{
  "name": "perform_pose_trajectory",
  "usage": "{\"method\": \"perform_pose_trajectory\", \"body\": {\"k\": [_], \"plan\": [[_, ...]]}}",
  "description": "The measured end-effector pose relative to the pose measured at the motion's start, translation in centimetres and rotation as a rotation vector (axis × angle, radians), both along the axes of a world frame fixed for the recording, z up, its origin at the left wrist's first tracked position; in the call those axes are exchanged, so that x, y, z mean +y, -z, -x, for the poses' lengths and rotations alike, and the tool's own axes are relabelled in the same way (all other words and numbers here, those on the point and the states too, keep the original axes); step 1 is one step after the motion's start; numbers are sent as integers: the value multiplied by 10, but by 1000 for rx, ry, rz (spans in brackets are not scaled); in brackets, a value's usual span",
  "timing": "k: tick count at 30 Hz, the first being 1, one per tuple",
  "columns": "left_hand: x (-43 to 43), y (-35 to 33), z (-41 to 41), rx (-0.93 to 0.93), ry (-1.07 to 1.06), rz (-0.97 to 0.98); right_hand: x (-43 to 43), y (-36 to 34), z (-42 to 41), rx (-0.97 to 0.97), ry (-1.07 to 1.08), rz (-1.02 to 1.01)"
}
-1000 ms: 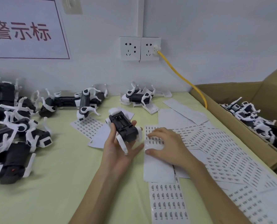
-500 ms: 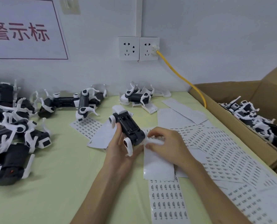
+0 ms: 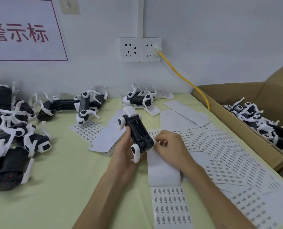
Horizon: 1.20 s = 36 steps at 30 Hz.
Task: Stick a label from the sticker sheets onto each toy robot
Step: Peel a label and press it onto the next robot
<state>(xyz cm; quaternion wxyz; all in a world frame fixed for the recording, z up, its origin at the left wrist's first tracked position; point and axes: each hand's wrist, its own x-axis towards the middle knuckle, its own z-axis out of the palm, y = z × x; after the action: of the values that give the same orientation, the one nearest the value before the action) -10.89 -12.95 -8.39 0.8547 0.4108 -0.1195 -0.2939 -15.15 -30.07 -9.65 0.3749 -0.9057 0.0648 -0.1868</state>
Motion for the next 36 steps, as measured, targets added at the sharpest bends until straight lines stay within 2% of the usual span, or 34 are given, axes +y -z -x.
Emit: {"method": "perform_pose_trajectory", "body": {"k": [4,10,14,20,26,36], "plan": [[-4,1,3,-114,37,-27,2,-2,2,47,-15,-70],[-2,3,1,-104,0,2,0,-6,4,68,-65,-75],[-3,0,3,-135,-18,-33,0,-6,5,28,-30,-104],[-2,1,3,-127,-12,-97,1,-6,5,17,-36,-39],[-2,4,2,-115,-4,-50,3,-6,4,-10,-45,-22],[-1,2,1,-144,-10,-113,-1,-6,1,130,10,-127]]}}
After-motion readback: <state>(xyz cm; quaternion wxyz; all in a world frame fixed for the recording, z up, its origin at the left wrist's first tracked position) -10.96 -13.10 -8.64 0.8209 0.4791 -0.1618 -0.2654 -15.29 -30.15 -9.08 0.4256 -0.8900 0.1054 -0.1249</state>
